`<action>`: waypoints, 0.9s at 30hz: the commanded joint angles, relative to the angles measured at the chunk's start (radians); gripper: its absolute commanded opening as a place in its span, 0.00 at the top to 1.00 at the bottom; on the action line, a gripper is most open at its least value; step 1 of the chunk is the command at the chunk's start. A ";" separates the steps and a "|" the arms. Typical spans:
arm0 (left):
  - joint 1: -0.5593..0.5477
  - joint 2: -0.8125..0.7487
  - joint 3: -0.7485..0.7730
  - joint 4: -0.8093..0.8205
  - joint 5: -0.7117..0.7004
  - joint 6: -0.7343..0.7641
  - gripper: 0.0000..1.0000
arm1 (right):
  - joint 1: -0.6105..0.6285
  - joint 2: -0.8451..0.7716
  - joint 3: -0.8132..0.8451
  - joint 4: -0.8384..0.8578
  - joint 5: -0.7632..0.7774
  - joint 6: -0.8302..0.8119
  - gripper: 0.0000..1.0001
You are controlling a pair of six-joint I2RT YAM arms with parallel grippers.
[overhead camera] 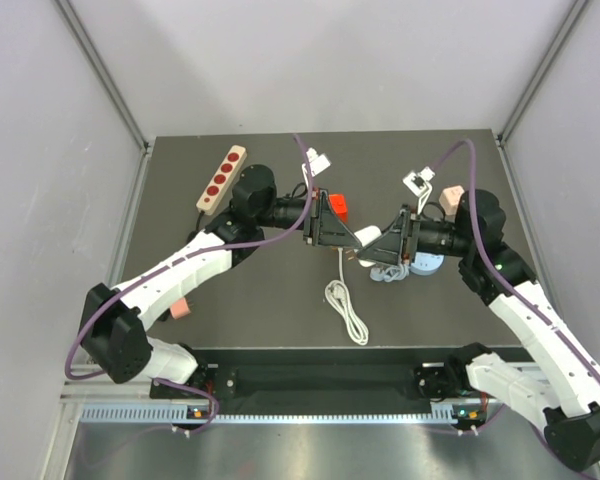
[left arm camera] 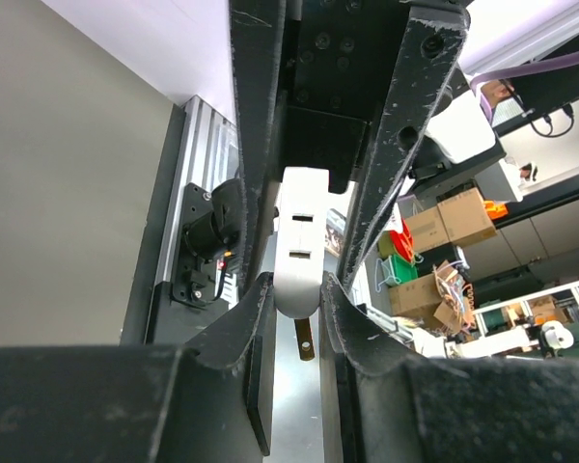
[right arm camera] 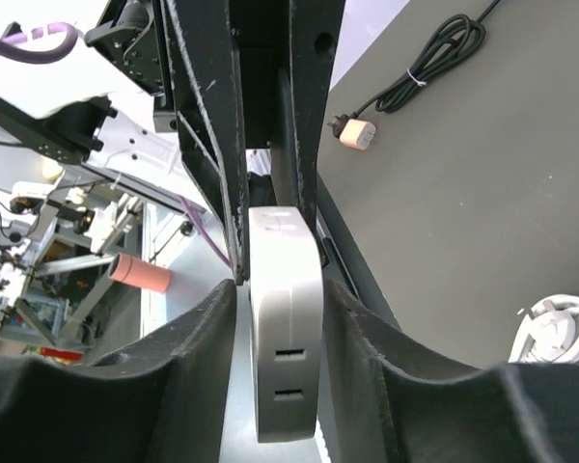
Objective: Insert the plug
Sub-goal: Adjust the plug.
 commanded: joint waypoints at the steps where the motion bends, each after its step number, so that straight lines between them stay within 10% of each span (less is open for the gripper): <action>1: -0.001 -0.011 0.003 0.071 0.009 -0.015 1.00 | -0.007 -0.032 0.005 -0.002 -0.017 -0.036 0.62; 7: -0.001 -0.008 0.013 0.042 0.004 -0.001 1.00 | -0.009 -0.044 0.008 -0.026 0.011 -0.051 0.99; 10: 0.004 -0.004 0.036 0.010 -0.009 0.005 0.70 | -0.009 -0.042 0.011 -0.020 -0.005 -0.051 1.00; 15: 0.007 0.015 0.067 0.013 -0.006 -0.006 0.55 | -0.007 -0.036 0.009 -0.013 -0.021 -0.043 1.00; 21: 0.007 0.024 0.058 0.059 0.010 -0.015 0.97 | -0.009 -0.033 0.002 0.007 -0.028 -0.029 1.00; 27: 0.007 0.023 0.049 0.062 0.026 -0.021 1.00 | -0.009 -0.015 0.012 0.006 -0.012 -0.026 0.65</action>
